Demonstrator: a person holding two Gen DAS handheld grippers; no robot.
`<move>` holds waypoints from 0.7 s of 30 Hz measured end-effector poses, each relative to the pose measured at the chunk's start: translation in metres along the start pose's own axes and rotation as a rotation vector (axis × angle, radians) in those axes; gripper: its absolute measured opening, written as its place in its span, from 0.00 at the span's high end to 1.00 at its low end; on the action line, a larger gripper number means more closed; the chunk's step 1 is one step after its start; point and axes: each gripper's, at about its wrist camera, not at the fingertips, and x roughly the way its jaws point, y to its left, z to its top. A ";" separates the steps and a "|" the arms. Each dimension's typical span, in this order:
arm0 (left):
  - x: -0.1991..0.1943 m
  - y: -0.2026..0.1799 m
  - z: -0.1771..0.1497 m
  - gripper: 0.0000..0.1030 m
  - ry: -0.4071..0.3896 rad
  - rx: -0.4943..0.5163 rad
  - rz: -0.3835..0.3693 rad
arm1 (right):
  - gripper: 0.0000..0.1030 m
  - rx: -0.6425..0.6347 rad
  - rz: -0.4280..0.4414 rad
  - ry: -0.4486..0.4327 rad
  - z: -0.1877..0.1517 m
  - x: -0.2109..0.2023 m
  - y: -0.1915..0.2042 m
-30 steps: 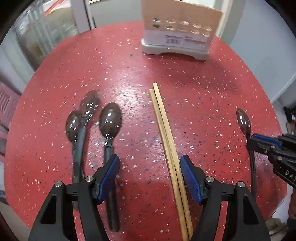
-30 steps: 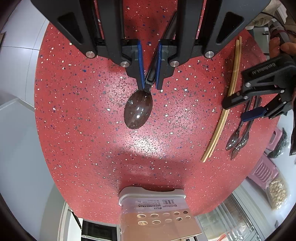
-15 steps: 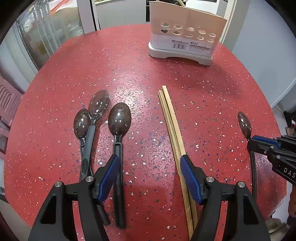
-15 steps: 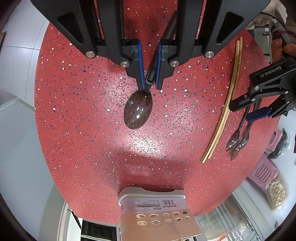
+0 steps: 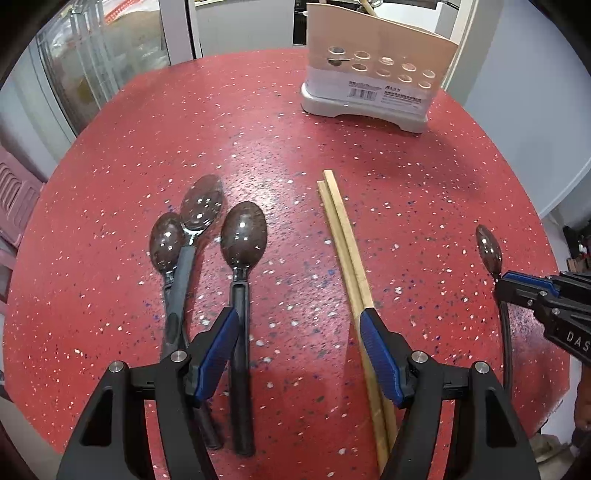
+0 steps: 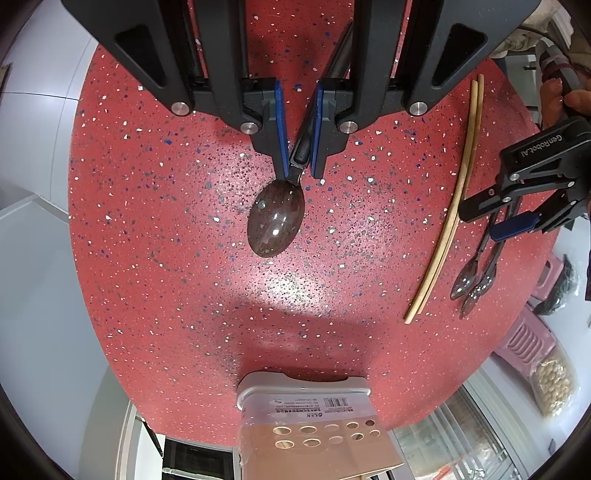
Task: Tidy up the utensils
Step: 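Close the left tool on a brown spoon handle beside the chopsticks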
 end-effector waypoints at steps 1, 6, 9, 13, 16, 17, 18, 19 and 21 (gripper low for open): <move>-0.001 0.002 -0.001 0.12 0.000 0.003 0.001 | 0.87 0.000 0.000 0.000 0.000 0.000 0.000; -0.001 0.010 -0.007 0.12 0.002 0.013 0.028 | 0.87 0.003 0.001 0.000 0.000 0.000 0.000; -0.005 0.010 -0.011 0.12 0.008 0.011 0.010 | 0.87 0.004 0.001 0.000 0.000 0.000 0.000; -0.008 0.008 -0.013 0.12 0.003 0.021 0.023 | 0.87 0.003 0.002 0.000 0.001 0.000 0.000; -0.010 0.008 -0.011 0.20 -0.003 0.029 0.021 | 0.87 0.005 0.002 0.000 0.001 0.000 -0.001; -0.009 0.007 -0.008 0.28 -0.003 0.034 0.018 | 0.87 0.006 0.002 -0.001 0.001 0.000 0.000; -0.010 0.007 -0.008 0.37 -0.002 0.040 0.009 | 0.87 0.006 0.003 -0.001 0.001 0.000 -0.001; -0.011 0.008 -0.008 0.40 -0.001 0.045 0.007 | 0.87 0.006 0.004 -0.001 0.001 0.000 -0.001; -0.013 0.010 -0.007 0.59 -0.001 0.052 -0.001 | 0.88 0.004 0.003 -0.001 0.001 0.000 0.000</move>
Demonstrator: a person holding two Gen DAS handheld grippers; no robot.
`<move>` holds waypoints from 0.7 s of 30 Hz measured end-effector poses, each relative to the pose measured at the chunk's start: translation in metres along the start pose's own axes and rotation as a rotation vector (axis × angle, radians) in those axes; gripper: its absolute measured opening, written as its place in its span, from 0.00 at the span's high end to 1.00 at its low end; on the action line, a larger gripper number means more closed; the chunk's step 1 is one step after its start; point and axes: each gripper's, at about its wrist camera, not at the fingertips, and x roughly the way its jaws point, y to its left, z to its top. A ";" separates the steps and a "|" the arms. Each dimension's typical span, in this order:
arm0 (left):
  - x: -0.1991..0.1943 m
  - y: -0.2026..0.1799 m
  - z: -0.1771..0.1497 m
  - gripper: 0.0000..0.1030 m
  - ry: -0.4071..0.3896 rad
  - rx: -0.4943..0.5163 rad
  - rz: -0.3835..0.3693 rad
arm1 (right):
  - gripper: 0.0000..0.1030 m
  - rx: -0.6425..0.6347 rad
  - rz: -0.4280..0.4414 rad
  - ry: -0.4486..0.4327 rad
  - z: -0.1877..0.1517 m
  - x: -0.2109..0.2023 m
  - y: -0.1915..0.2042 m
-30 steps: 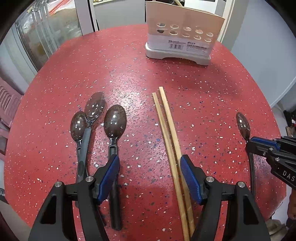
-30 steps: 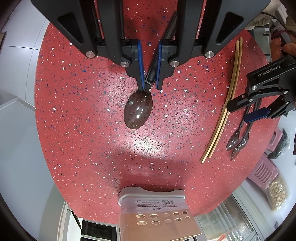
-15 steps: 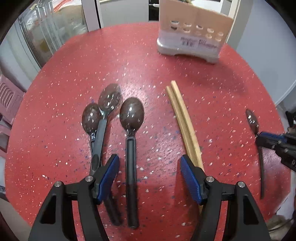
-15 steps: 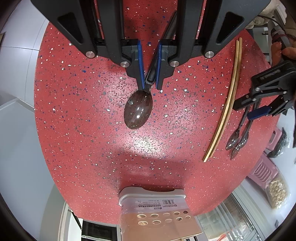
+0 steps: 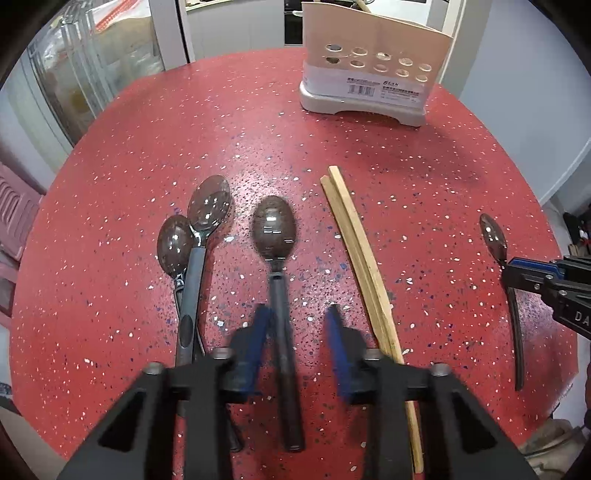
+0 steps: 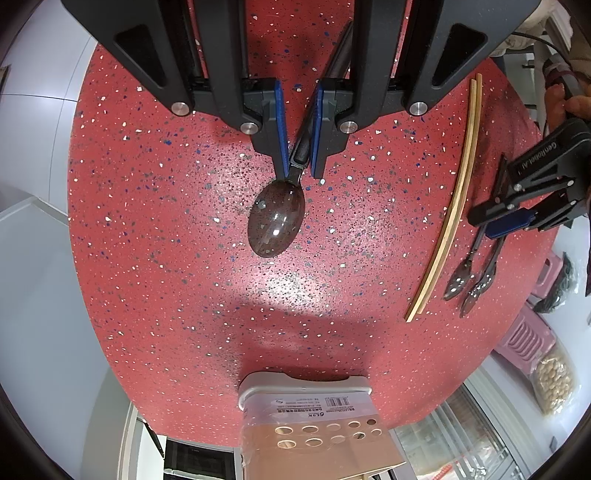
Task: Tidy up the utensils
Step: 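Close the left tool on a brown spoon handle beside the chopsticks, then carry both held brown spoons up over the beige caddy with both tools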
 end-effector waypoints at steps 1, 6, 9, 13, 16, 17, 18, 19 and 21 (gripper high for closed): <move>-0.001 0.001 0.000 0.63 0.000 0.001 -0.004 | 0.88 -0.002 -0.001 -0.001 0.000 0.000 0.001; -0.004 0.002 -0.001 0.64 -0.016 0.007 -0.044 | 0.91 0.000 -0.005 -0.010 -0.001 -0.001 0.001; -0.010 -0.001 -0.002 0.64 -0.049 0.002 -0.066 | 1.00 0.013 0.018 -0.026 -0.002 -0.004 -0.002; -0.023 -0.003 0.001 0.64 -0.097 -0.014 -0.089 | 1.00 0.031 0.060 -0.044 -0.001 -0.006 -0.005; -0.035 -0.001 0.006 0.64 -0.137 -0.027 -0.109 | 1.00 0.037 0.090 -0.082 0.000 -0.014 -0.005; -0.038 0.000 0.009 0.64 -0.146 -0.031 -0.113 | 1.00 0.036 0.098 -0.101 0.001 -0.018 -0.005; -0.041 0.000 0.012 0.64 -0.158 -0.037 -0.121 | 1.00 0.034 0.103 -0.115 0.003 -0.022 -0.005; -0.044 -0.001 0.015 0.64 -0.172 -0.043 -0.127 | 1.00 0.031 0.107 -0.134 0.004 -0.027 -0.004; -0.052 0.002 0.021 0.64 -0.197 -0.054 -0.146 | 1.00 0.020 0.112 -0.171 0.008 -0.036 -0.003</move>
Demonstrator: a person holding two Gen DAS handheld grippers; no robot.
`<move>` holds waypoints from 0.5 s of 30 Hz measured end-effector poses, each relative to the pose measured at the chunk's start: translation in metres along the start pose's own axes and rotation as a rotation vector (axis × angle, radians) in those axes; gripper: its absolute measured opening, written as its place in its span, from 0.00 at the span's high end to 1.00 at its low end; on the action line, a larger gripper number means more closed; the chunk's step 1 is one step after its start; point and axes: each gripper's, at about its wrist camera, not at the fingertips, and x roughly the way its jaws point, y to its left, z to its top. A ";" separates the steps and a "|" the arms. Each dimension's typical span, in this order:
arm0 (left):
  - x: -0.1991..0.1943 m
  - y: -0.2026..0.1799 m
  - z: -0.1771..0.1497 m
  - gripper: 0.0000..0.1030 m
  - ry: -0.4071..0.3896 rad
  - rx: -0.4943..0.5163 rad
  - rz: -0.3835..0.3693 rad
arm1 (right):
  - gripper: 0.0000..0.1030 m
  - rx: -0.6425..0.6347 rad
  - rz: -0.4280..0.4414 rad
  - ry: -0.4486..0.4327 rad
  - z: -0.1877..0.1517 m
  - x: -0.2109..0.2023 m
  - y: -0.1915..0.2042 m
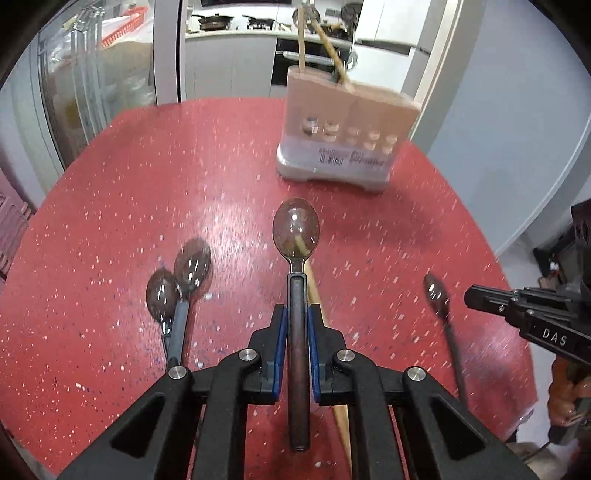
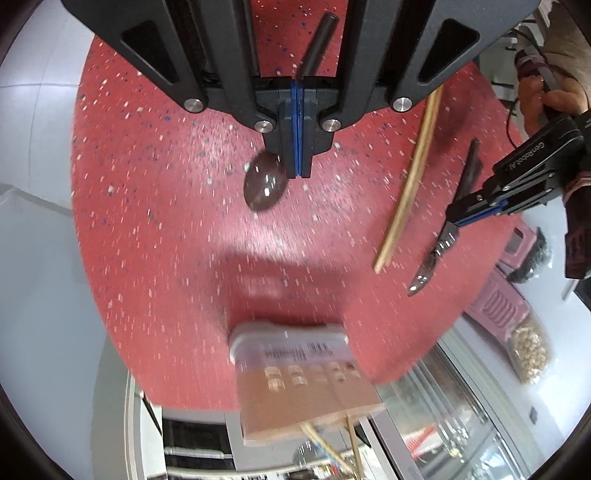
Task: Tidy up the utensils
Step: 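Carry both held brown spoons up over the beige caddy with both tools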
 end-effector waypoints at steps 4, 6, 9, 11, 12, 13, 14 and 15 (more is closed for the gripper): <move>-0.009 -0.002 0.009 0.64 -0.039 -0.001 -0.015 | 1.00 -0.023 0.001 0.066 0.007 0.003 0.001; -0.012 -0.001 0.011 0.64 -0.055 0.002 -0.015 | 0.99 0.001 -0.006 0.145 0.006 0.013 -0.001; -0.013 -0.001 0.012 0.64 -0.070 0.012 -0.012 | 0.89 0.033 -0.049 0.224 0.000 0.025 -0.002; -0.014 0.000 0.012 0.64 -0.079 0.020 -0.010 | 0.82 0.041 -0.075 0.255 -0.002 0.031 0.001; -0.014 0.001 0.011 0.64 -0.083 0.023 -0.009 | 0.79 0.046 -0.084 0.273 -0.003 0.035 0.004; -0.014 0.001 0.009 0.64 -0.086 0.022 -0.011 | 0.77 0.052 -0.095 0.289 -0.002 0.039 0.007; -0.014 0.002 0.009 0.65 -0.091 0.020 -0.016 | 0.77 0.062 -0.115 0.314 -0.003 0.045 0.009; -0.015 0.003 0.008 0.65 -0.097 0.018 -0.020 | 0.77 0.072 -0.137 0.325 -0.003 0.048 0.012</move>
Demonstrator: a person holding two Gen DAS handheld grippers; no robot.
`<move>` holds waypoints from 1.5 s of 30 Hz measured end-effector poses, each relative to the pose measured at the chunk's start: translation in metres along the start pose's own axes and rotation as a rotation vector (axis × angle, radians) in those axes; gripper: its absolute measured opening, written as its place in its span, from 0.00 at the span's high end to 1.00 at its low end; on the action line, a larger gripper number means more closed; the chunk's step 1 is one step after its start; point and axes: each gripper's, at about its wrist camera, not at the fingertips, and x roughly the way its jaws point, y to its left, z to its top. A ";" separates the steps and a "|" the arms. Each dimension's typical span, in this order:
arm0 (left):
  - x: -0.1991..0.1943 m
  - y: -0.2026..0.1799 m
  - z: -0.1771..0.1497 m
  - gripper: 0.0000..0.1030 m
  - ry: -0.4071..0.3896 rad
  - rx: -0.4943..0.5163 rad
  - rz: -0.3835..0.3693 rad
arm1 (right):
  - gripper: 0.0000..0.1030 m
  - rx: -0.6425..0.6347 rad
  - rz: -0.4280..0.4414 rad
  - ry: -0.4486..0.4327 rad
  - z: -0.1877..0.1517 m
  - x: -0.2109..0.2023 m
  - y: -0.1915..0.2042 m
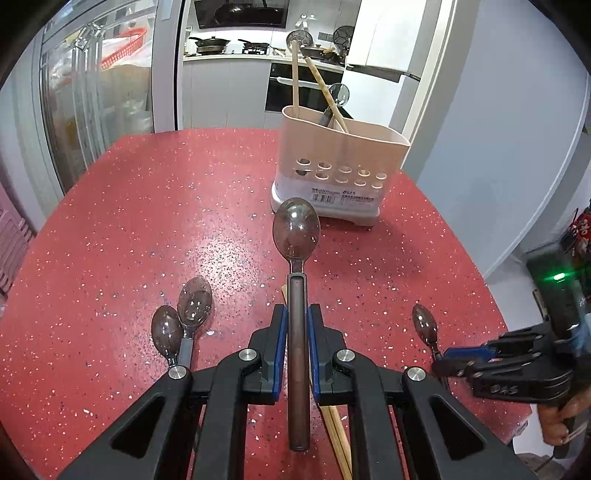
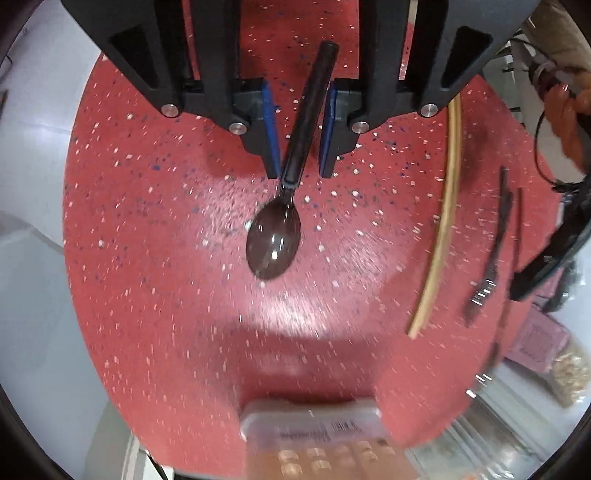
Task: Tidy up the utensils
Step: 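Carry both held brown spoons up over the beige caddy with both tools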
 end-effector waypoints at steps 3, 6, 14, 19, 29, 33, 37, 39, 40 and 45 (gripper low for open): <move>-0.003 0.002 -0.001 0.65 -0.023 -0.003 -0.008 | 0.87 -0.039 -0.096 0.004 -0.001 0.004 0.015; -0.009 0.007 -0.001 0.65 -0.047 -0.011 -0.020 | 0.88 -0.069 -0.121 -0.029 -0.005 0.004 0.023; -0.019 0.015 0.012 0.64 -0.094 -0.033 -0.026 | 0.88 -0.026 0.029 -0.221 -0.012 -0.031 0.012; -0.030 0.017 0.036 0.64 -0.148 -0.060 -0.038 | 0.88 -0.056 0.093 -0.401 0.005 -0.081 0.012; -0.031 0.004 0.117 0.64 -0.268 -0.077 -0.068 | 0.88 -0.052 0.156 -0.643 0.071 -0.138 -0.001; -0.017 -0.005 0.152 0.64 -0.306 -0.076 -0.077 | 0.88 -0.040 0.166 -0.706 0.104 -0.149 -0.009; 0.003 -0.009 0.178 0.64 -0.328 -0.081 -0.079 | 0.88 -0.026 0.166 -0.768 0.131 -0.155 -0.014; 0.013 -0.011 0.185 0.64 -0.328 -0.089 -0.079 | 0.88 -0.022 0.163 -0.799 0.145 -0.155 -0.018; 0.018 -0.013 0.189 0.64 -0.327 -0.097 -0.082 | 0.88 -0.020 0.159 -0.813 0.152 -0.154 -0.020; 0.040 -0.031 0.196 0.65 -0.351 -0.104 -0.093 | 0.88 -0.018 0.142 -0.870 0.175 -0.145 -0.028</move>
